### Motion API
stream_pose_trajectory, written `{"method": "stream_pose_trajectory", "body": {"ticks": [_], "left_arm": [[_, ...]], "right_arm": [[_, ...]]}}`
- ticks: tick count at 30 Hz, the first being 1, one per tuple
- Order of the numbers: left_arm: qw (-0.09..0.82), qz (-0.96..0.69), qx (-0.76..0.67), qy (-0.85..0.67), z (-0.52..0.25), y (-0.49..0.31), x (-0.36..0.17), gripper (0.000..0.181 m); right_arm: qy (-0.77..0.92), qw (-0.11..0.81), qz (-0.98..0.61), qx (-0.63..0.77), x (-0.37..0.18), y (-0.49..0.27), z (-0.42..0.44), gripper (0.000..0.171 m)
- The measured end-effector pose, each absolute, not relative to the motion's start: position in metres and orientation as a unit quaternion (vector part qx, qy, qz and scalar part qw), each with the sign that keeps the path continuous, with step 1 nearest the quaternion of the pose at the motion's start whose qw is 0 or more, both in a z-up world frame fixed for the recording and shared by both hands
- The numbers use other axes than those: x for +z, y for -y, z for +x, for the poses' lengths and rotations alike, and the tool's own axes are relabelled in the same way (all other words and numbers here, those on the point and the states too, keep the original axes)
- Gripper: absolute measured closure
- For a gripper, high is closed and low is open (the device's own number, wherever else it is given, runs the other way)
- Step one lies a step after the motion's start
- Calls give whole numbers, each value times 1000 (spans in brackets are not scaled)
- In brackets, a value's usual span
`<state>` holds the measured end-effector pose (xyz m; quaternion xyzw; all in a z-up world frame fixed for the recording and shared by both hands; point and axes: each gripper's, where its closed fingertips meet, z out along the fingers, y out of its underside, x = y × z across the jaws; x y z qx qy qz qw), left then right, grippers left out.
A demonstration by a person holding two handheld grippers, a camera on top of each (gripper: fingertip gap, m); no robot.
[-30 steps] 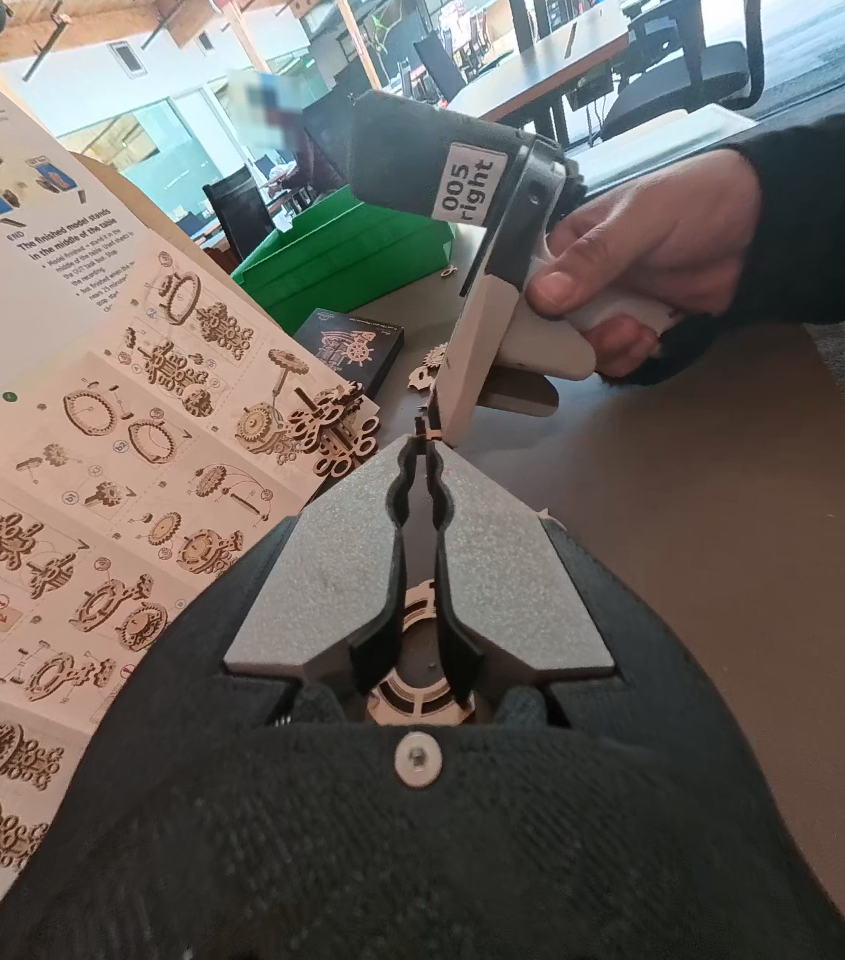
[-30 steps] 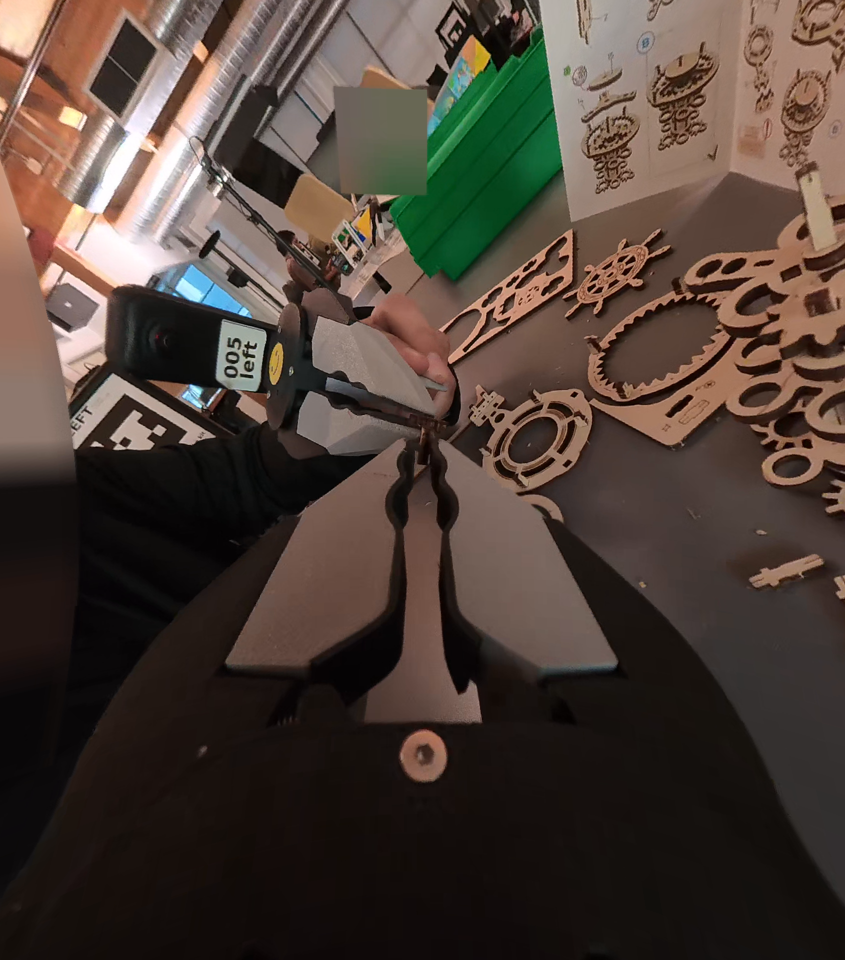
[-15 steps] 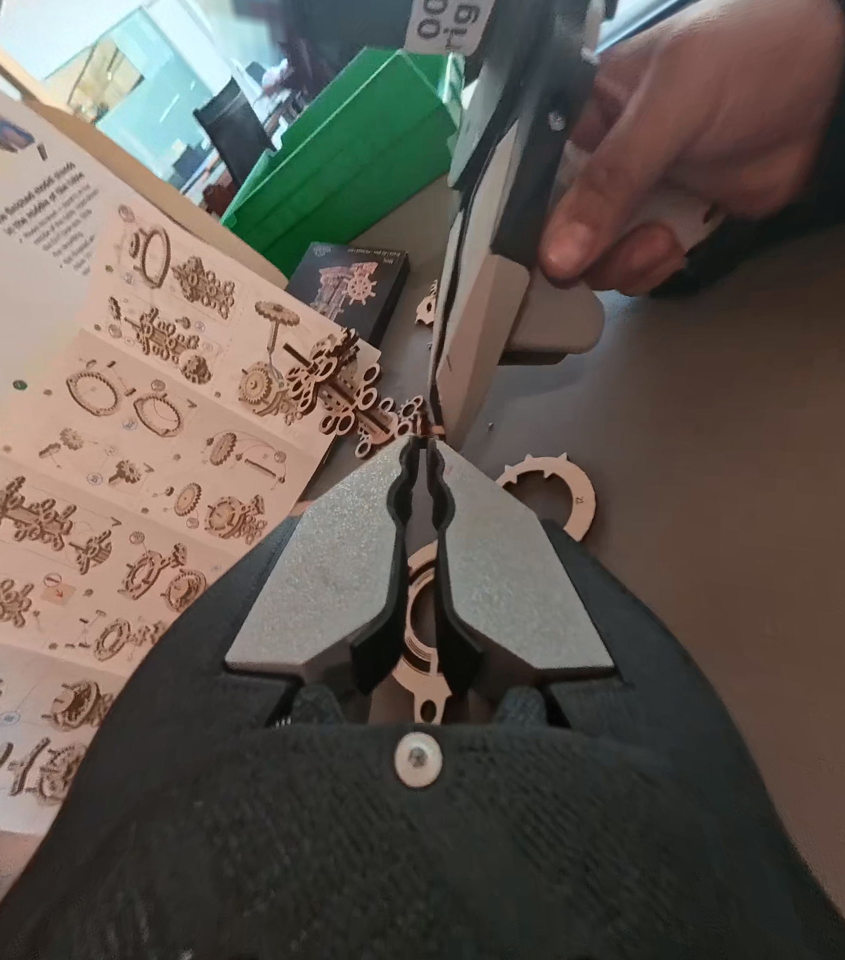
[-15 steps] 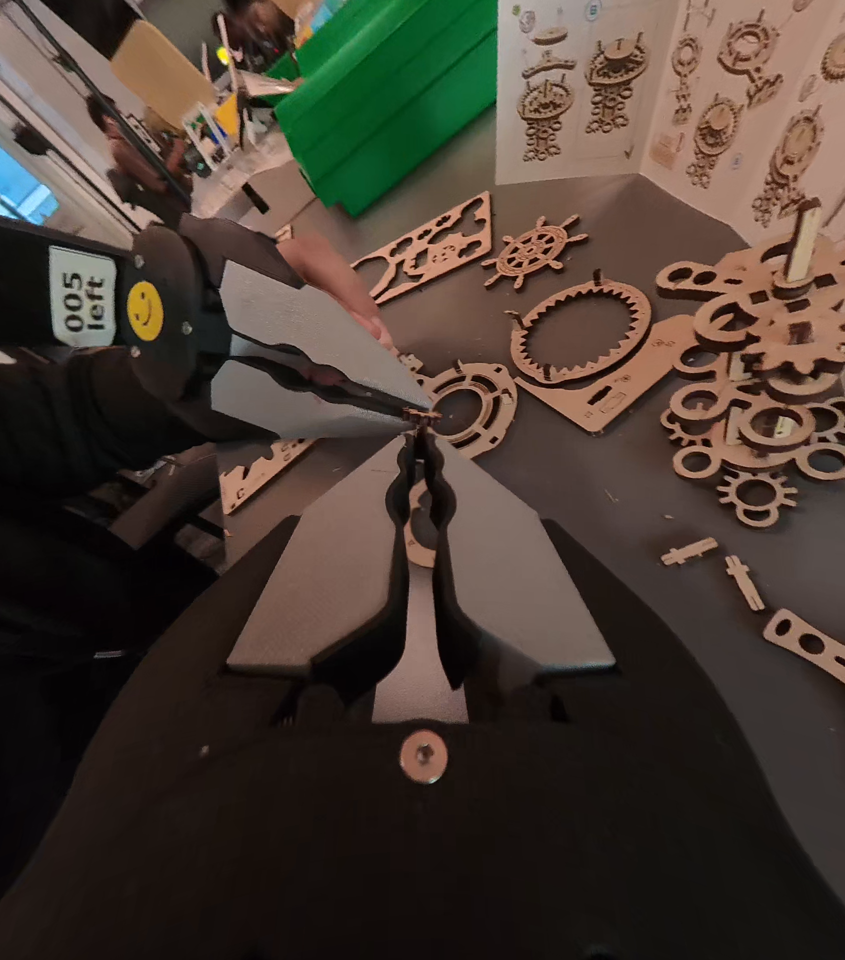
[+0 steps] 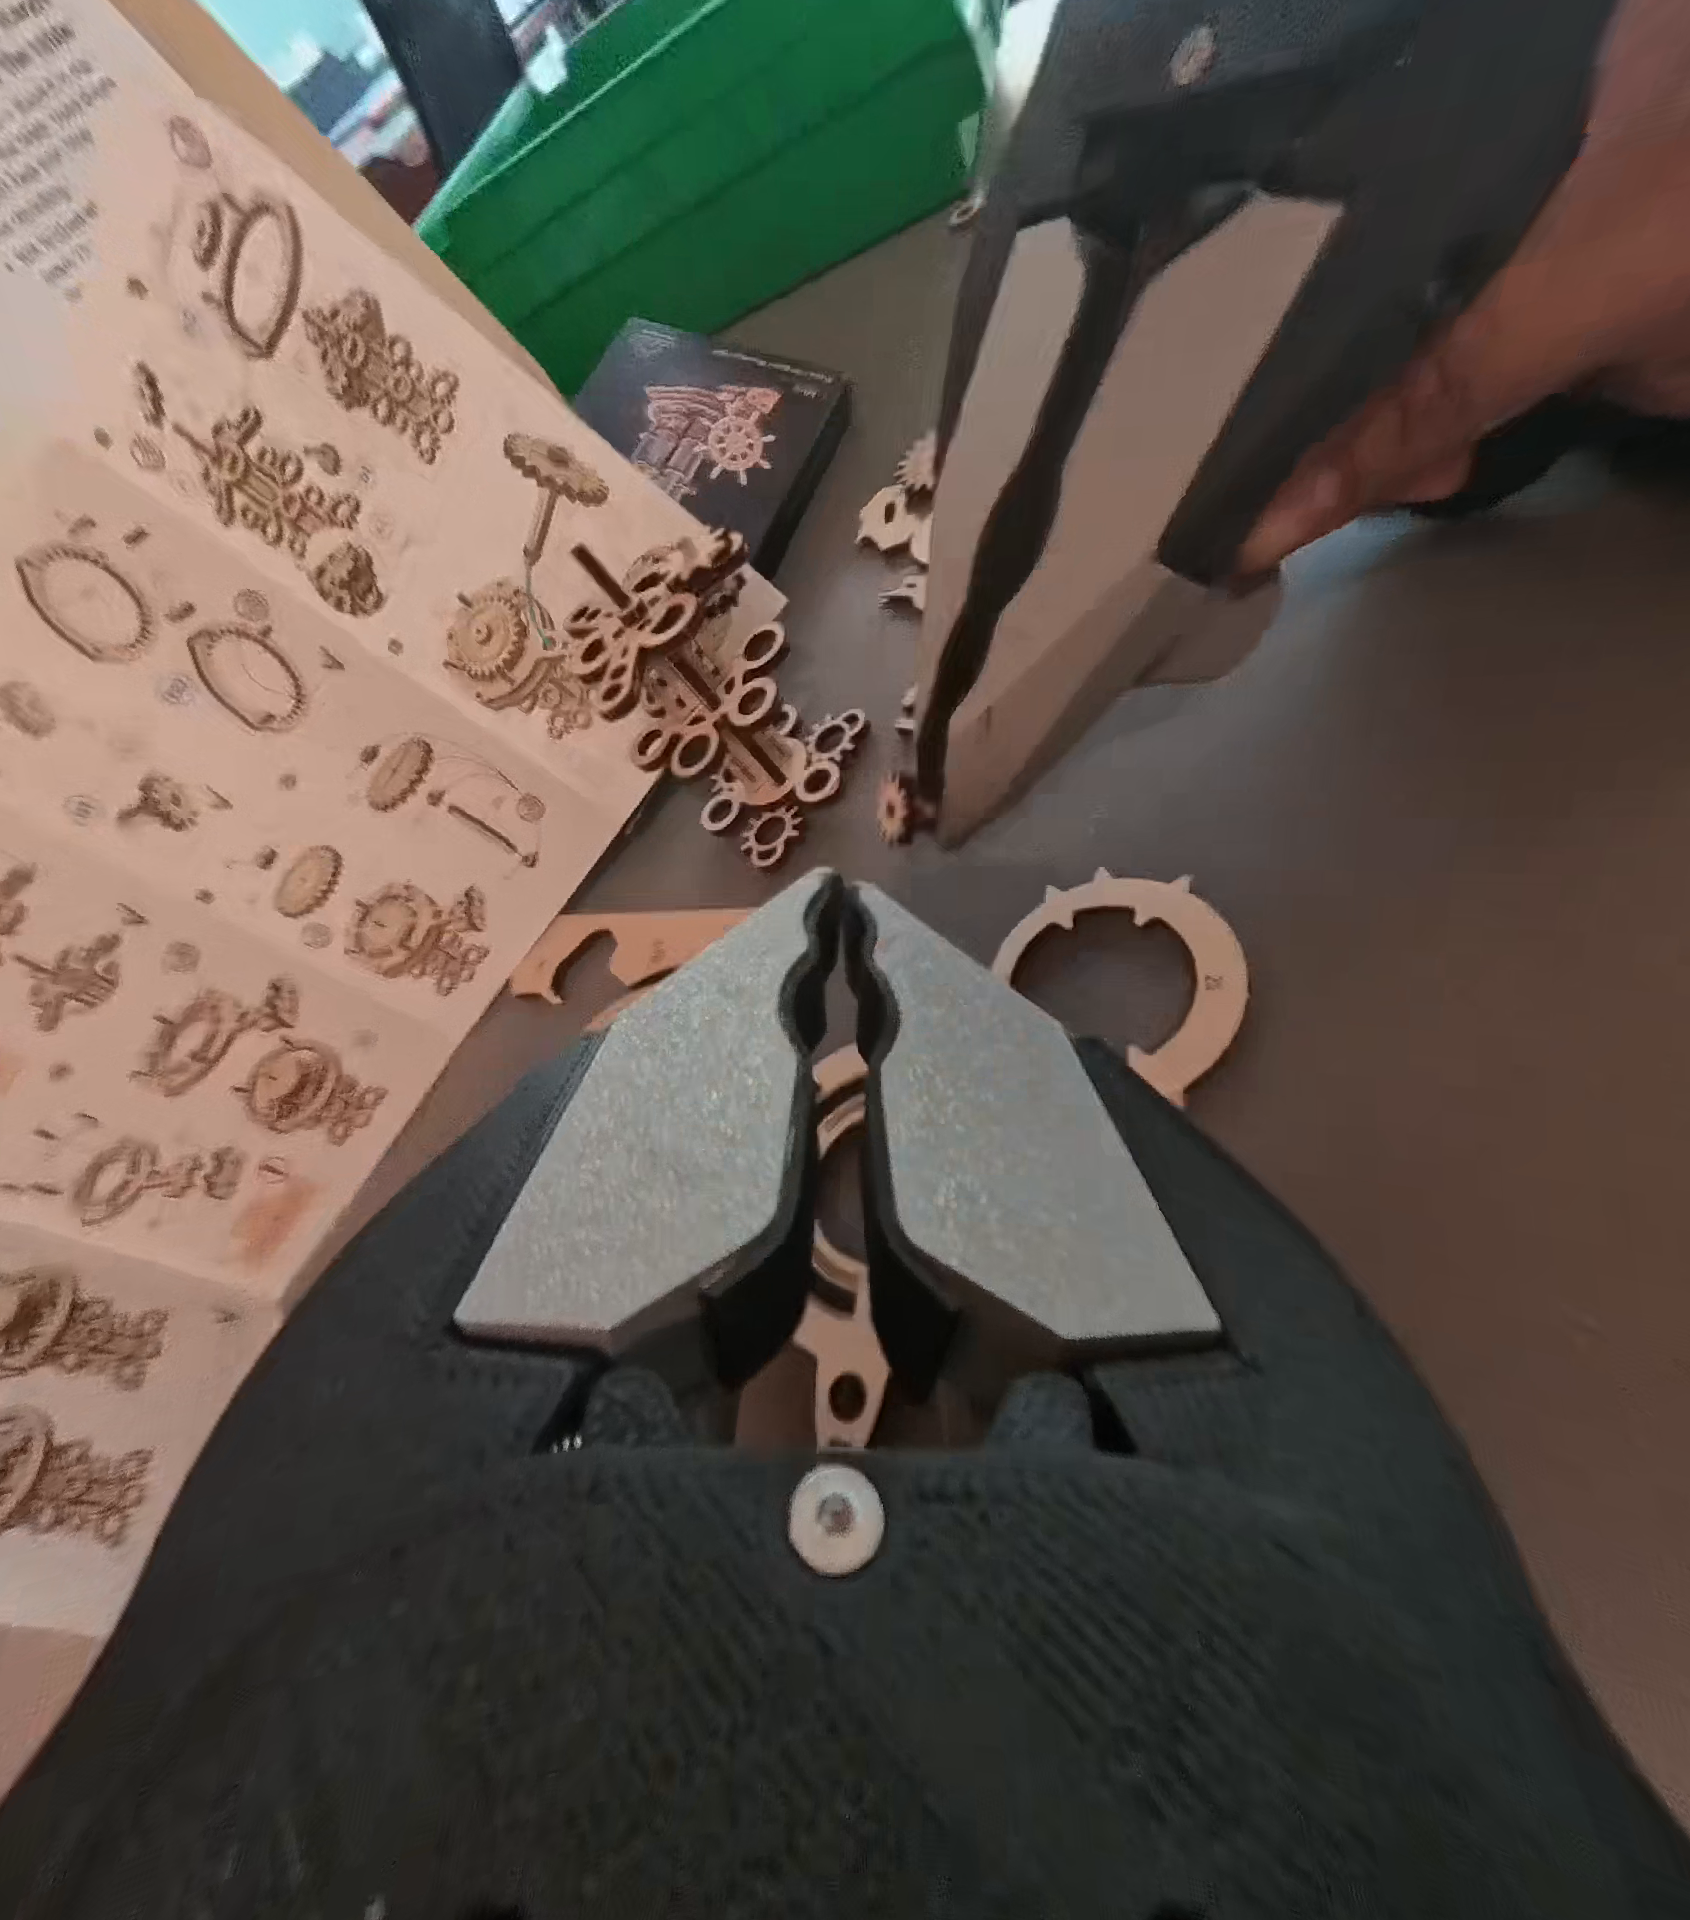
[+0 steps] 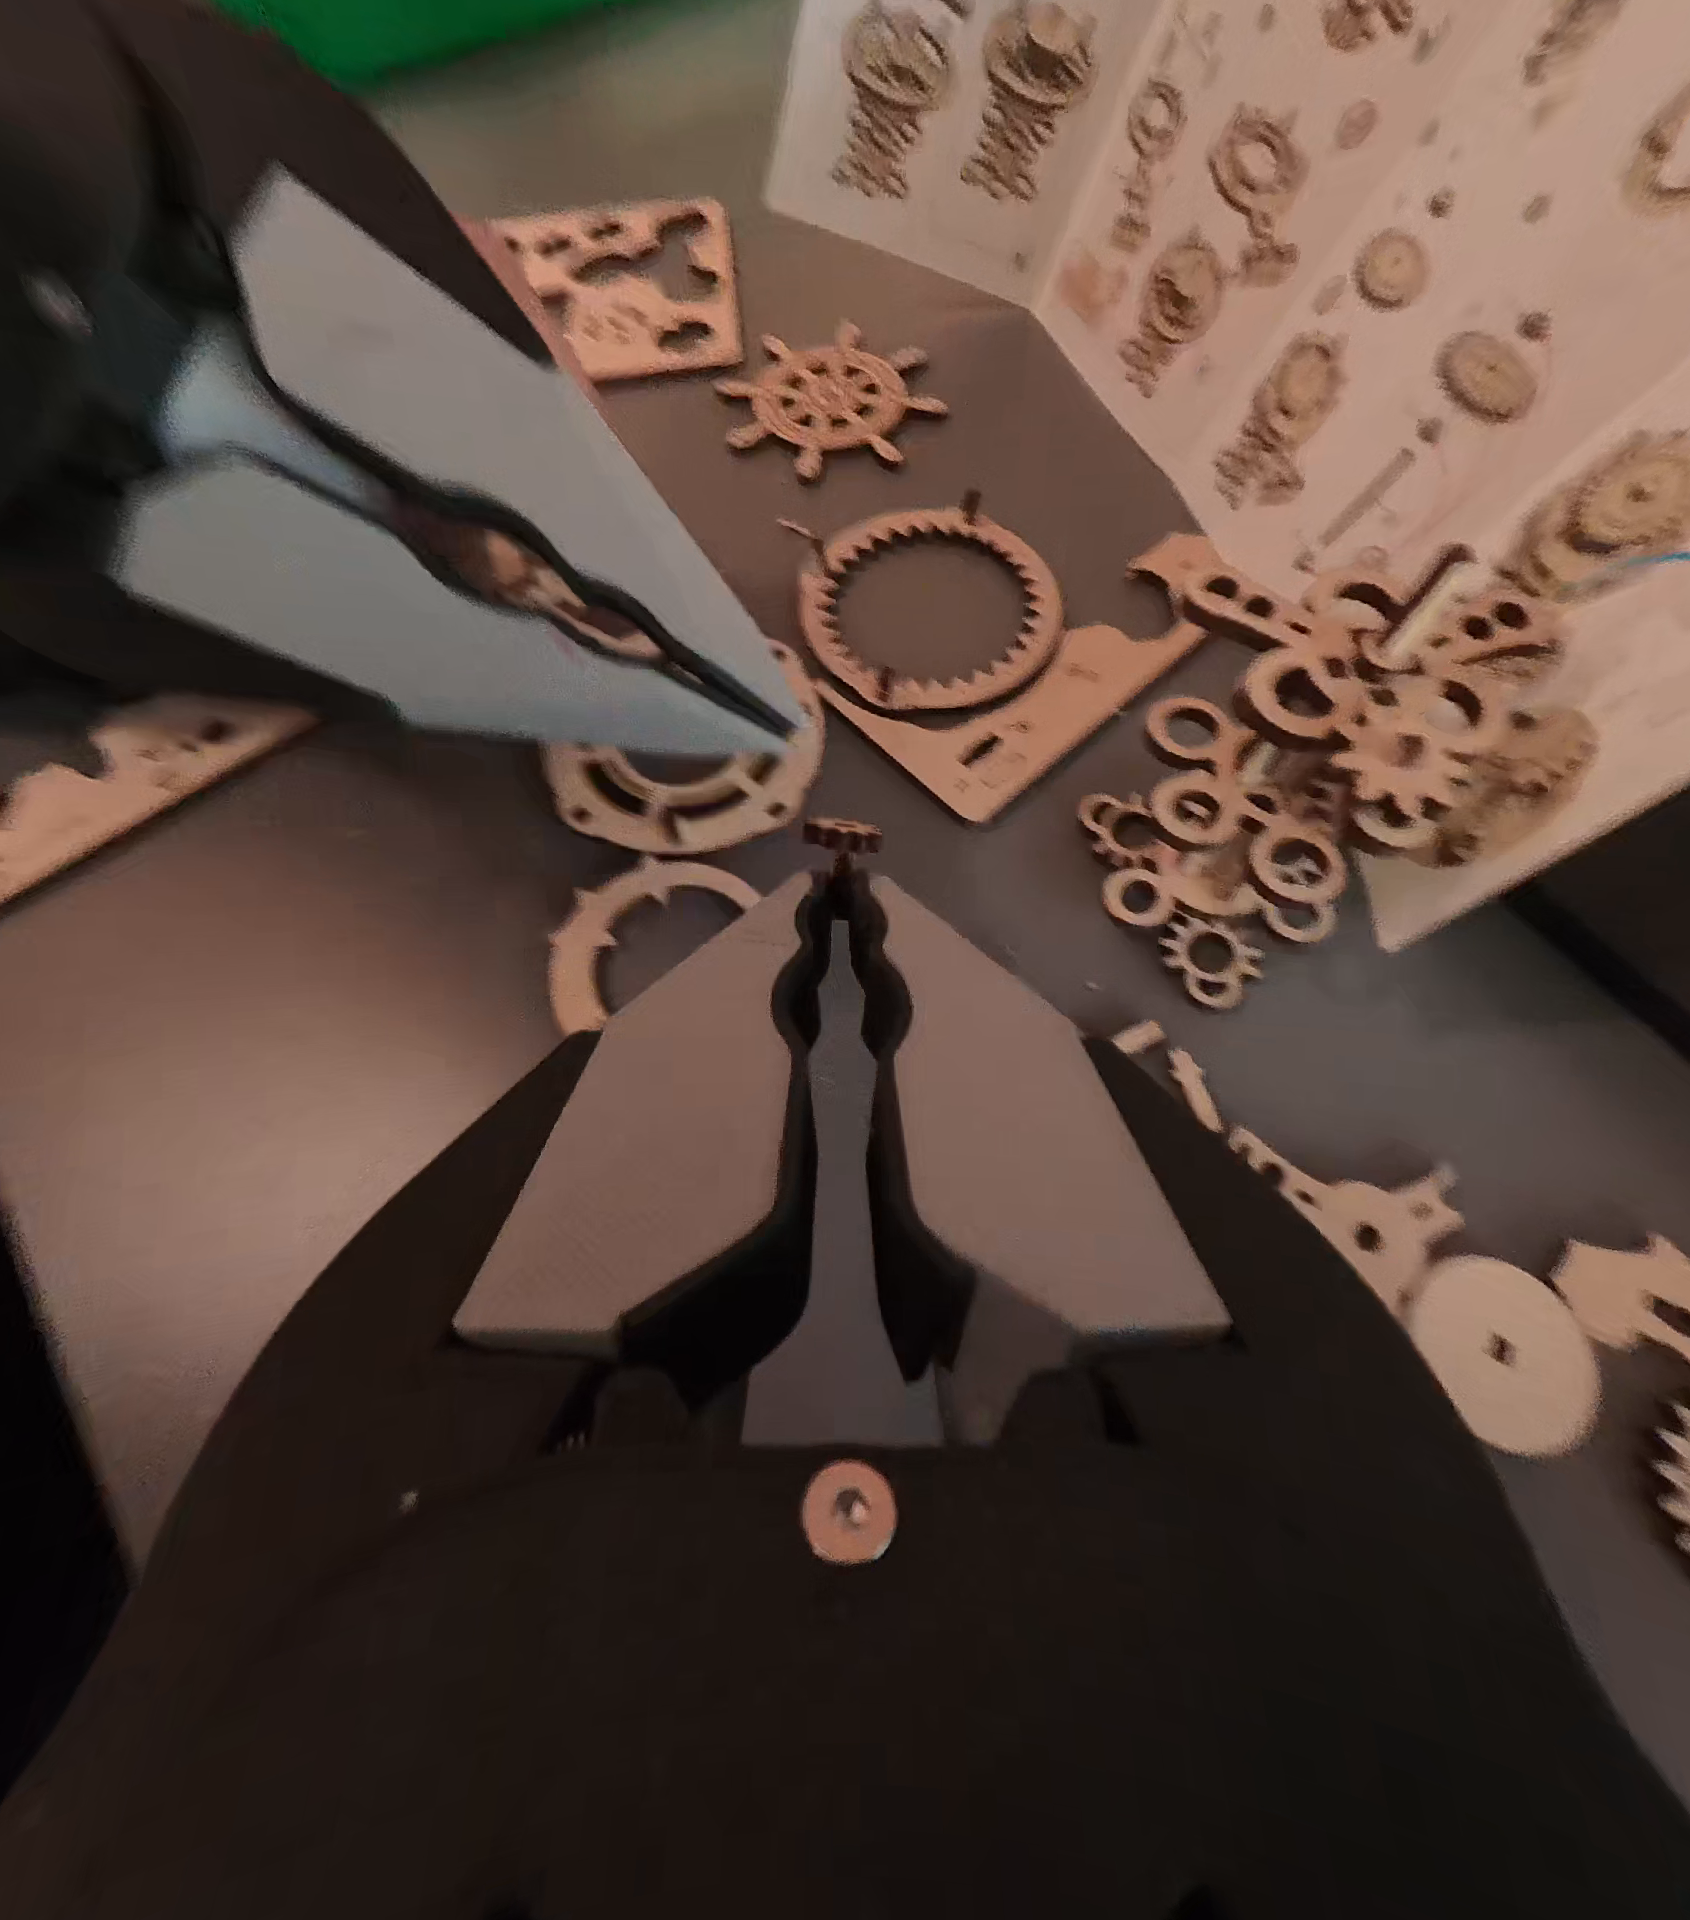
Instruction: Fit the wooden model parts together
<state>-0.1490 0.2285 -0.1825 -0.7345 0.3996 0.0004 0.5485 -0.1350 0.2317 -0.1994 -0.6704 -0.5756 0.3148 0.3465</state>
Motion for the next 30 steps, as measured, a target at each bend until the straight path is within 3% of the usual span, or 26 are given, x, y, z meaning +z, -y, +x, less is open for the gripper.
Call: {"method": "stream_pose_trajectory", "body": {"ticks": [1, 4, 9, 19, 30], "left_arm": [[546, -741, -34, -389, -151, -226, -180, 181], [560, -741, -101, -356, -149, -222, -167, 181], [566, -724, -42, -392, -135, -223, -173, 171], [550, -740, -33, -385, -138, -225, -179, 171], [517, -764, -128, -365, -139, -217, -181, 171]], "right_arm": [[574, 357, -669, 310, -199, -235, -133, 171], [567, 355, -667, 329, -195, -233, -134, 171], [584, 362, -661, 301, -201, -228, -141, 171], [600, 380, -642, 289, -198, -221, -146, 171], [605, 403, -635, 264, -199, -226, -149, 171]]}}
